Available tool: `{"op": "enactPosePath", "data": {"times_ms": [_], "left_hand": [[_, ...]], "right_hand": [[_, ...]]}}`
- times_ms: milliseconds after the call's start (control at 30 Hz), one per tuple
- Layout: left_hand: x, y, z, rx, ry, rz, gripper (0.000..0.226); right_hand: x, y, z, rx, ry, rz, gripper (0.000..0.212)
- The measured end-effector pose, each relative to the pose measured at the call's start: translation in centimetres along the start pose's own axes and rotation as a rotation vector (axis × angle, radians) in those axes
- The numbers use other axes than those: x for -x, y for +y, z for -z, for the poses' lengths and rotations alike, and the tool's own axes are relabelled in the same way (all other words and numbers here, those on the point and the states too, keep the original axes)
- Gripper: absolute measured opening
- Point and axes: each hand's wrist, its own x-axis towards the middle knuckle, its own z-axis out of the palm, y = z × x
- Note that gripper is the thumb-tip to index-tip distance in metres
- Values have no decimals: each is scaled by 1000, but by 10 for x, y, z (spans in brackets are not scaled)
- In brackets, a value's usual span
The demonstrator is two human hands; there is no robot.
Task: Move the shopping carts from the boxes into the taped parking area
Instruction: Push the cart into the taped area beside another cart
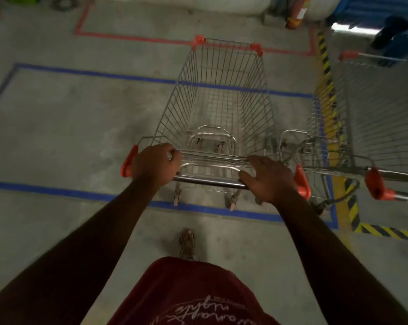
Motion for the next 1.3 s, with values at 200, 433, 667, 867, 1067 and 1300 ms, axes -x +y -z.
{"op": "enactPosePath", "data": {"times_ms": [200,433,667,867,1067,1300], "left_hand": [[-23,20,-6,33,23,-6,31],[-5,54,-14,10,48,-26,30],[6,86,-27,-1,89,20,29],[11,101,-39,-11,75,-12,31],[4,114,-49,-11,48,1,32],[2,125,-55,26,52,-36,31]], "right_hand": [[-20,18,14,-28,10,-30,64],[-8,57,12,-64,27,-44,66],[6,89,11,-88,81,-20,66],[20,108,11,-163,105,-21,60],[20,123,17,-97,122,-65,51],[22,135,19,-123,173,-65,58]]}}
